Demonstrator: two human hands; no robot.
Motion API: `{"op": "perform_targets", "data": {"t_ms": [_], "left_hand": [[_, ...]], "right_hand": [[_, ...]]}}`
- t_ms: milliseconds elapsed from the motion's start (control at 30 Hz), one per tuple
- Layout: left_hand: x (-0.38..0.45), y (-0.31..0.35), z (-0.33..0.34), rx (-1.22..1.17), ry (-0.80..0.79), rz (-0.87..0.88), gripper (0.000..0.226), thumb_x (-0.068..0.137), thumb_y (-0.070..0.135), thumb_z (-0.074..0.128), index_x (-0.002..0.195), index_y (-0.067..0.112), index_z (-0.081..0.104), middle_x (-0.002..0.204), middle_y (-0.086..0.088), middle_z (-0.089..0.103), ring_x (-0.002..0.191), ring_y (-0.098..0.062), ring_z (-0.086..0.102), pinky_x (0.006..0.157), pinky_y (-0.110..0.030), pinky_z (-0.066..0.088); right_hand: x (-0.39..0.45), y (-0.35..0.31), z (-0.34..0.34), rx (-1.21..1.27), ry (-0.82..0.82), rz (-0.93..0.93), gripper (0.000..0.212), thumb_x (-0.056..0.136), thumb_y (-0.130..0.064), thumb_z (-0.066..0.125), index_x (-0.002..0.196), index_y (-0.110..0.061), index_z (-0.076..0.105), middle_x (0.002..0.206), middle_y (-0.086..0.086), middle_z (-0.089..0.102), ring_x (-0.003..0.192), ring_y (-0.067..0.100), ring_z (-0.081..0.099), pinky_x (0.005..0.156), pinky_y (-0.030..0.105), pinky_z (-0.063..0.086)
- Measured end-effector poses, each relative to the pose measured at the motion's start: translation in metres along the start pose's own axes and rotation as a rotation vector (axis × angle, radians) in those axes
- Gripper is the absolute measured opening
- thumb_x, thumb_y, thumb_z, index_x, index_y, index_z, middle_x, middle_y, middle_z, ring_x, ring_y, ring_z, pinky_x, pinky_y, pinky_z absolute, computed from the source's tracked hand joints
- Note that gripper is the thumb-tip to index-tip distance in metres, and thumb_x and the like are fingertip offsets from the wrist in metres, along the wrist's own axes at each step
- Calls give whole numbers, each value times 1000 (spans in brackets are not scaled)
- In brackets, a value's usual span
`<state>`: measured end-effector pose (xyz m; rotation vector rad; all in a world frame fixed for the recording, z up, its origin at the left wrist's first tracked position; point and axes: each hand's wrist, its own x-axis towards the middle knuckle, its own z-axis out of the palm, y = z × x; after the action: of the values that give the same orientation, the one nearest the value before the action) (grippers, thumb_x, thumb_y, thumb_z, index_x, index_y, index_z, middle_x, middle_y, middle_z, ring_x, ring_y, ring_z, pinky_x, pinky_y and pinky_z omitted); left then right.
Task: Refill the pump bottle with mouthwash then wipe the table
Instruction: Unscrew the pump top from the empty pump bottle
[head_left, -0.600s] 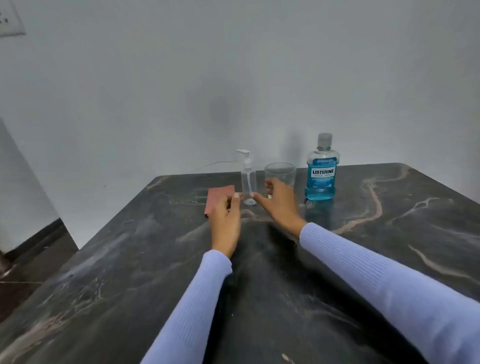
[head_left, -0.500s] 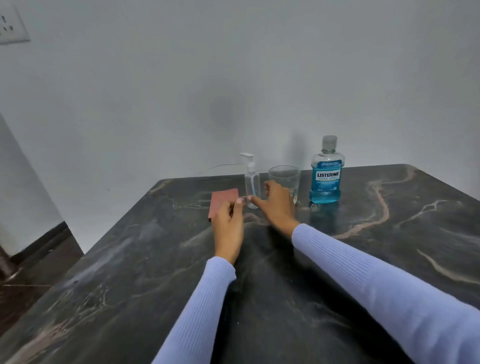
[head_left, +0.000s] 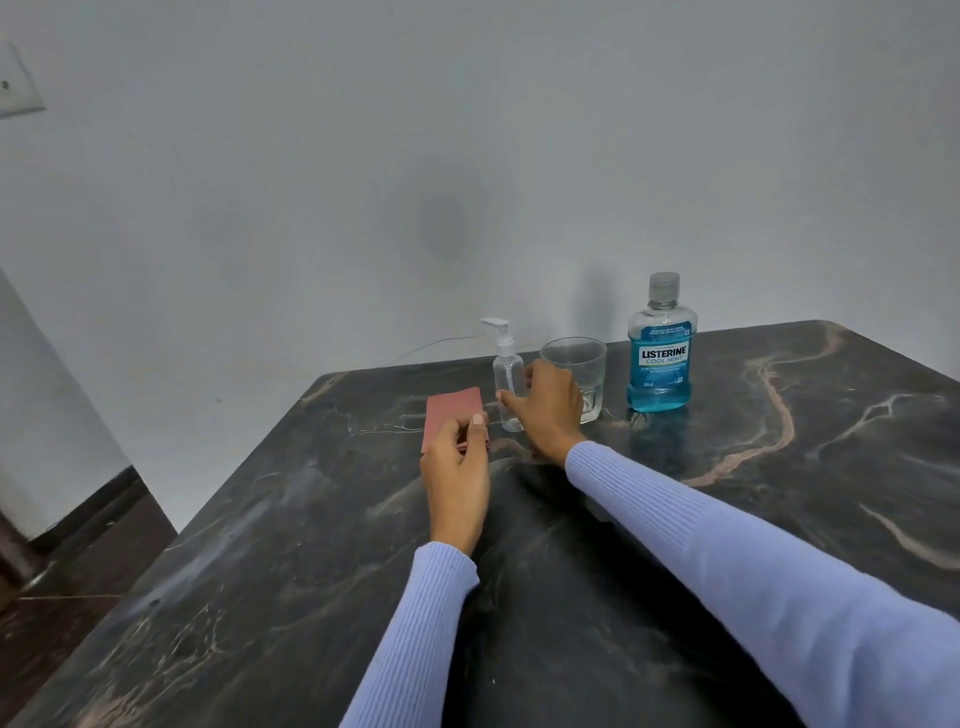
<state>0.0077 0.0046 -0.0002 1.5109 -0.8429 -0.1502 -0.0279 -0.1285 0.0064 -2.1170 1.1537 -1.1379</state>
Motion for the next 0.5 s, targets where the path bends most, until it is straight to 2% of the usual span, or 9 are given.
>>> {"op": "perform_targets", "data": {"t_ms": [133,200,233,300,367,433,500], "left_hand": [[-2,0,-1,0,-24,26,24,98,25,46,89,9,61,90,-19,65,75,-23,58,66,-26,47],[-2,-1,-1,-14,-29,36,24,98,25,47,91,9,63,91,-18,66,84,-30,62,72,-32,50],[-2,-1,-1,-21,-30,37,24,98,26,47,89,11,63,88,-16,66,83,-29,61,72,-33,50],[-3,1,-1,-25,-27,41,24,98,27,47,79,20,61,76,-5,61,70,-14,56,65,-25,45],[-4,4,0,-32,-42,43,24,98,28,46,78,26,59,74,2,56,66,-5,49,63,-19,41],[-4,6,1,-67,-82,41,23,98,29,47,82,24,63,80,-3,58,72,-11,51,67,-23,42],[-7,9,1,-141,-142,35,27,96,32,48,91,17,70,91,-1,68,84,-14,62,78,-24,47]], "right_hand": [[-27,7,-30,61,-78,-85,34,75,-32,76,98,-12,62,96,4,68,88,17,64,73,25,50],[-46,12,-50,84,-123,-105,40,70,-36,79,100,-14,63,96,1,69,85,12,65,76,29,56],[-55,15,-60,102,-144,-107,43,68,-38,81,100,-15,64,94,-1,70,83,10,65,76,31,57],[-70,18,-76,142,-180,-89,46,63,-39,84,98,-17,65,90,-4,70,79,7,67,75,31,59],[-80,21,-89,185,-212,-61,47,59,-38,86,97,-17,67,88,-5,71,78,5,67,75,31,59],[-85,23,-98,244,-239,-50,47,57,-35,87,96,-17,68,85,-6,71,77,5,68,74,29,59],[-86,24,-103,302,-269,-52,46,58,-33,88,97,-20,68,85,-6,71,76,6,68,74,26,59]]}}
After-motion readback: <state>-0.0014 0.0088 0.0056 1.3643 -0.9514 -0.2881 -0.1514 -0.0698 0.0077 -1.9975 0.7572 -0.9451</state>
